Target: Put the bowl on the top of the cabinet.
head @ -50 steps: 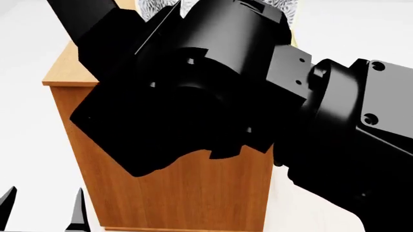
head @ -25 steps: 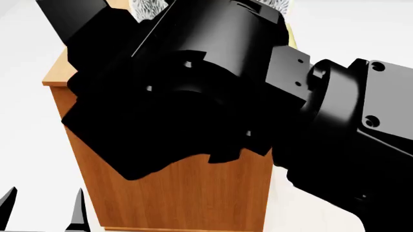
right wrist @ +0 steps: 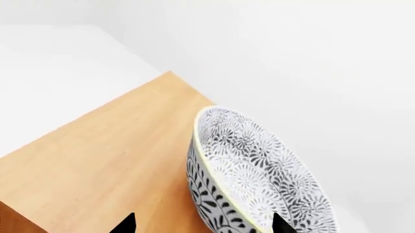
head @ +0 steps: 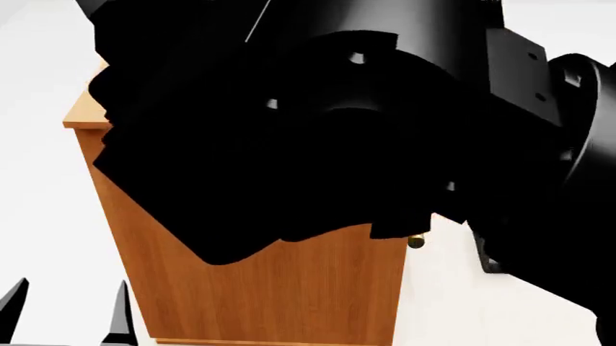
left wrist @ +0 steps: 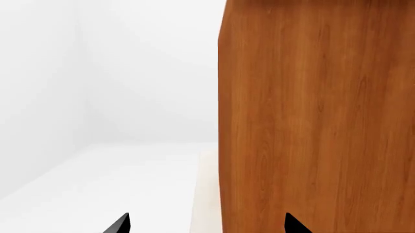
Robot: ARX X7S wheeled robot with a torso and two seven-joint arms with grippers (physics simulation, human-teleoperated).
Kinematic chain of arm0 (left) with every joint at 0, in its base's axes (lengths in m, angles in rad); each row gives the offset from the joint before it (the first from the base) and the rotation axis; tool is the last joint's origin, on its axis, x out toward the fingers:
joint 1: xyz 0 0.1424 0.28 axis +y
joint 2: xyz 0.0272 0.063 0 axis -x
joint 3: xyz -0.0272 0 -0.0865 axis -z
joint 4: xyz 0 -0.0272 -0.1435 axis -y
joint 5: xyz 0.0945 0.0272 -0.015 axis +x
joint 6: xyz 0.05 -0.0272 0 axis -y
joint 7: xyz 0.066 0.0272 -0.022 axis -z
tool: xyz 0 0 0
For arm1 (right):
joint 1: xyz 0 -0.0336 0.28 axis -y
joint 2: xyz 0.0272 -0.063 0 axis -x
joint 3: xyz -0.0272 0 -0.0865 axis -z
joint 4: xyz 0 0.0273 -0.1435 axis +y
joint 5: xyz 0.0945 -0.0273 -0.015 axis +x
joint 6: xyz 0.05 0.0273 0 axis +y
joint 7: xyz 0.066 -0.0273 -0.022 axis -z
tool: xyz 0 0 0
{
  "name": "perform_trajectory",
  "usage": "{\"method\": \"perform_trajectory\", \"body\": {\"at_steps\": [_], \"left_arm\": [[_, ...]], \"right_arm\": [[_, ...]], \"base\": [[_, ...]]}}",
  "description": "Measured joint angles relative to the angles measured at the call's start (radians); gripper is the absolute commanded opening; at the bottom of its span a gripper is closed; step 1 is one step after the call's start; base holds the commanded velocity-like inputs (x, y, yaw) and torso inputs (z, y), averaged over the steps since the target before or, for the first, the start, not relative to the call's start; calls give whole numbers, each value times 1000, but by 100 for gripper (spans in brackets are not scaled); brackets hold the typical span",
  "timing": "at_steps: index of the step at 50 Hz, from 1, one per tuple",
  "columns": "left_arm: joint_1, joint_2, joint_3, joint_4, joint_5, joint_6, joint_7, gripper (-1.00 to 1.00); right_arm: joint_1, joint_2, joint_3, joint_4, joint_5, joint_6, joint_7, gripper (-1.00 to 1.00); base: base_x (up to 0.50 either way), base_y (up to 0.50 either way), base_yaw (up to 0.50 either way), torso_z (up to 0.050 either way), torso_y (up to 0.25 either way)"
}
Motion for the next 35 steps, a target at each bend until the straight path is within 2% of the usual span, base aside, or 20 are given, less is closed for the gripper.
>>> {"method": "perform_trajectory", "body": {"at_steps": [18, 35], "left_arm": [[-1, -2, 8, 6, 4, -3, -5, 100], [-8, -5, 15, 24, 7, -18, -15, 100]], "right_arm": [[119, 90, 60, -92, 111, 14, 85, 100], [182, 343, 137, -306, 232, 9, 198, 100]], "base": [[0, 0, 0, 0, 0], [0, 0, 0, 0, 0]]}}
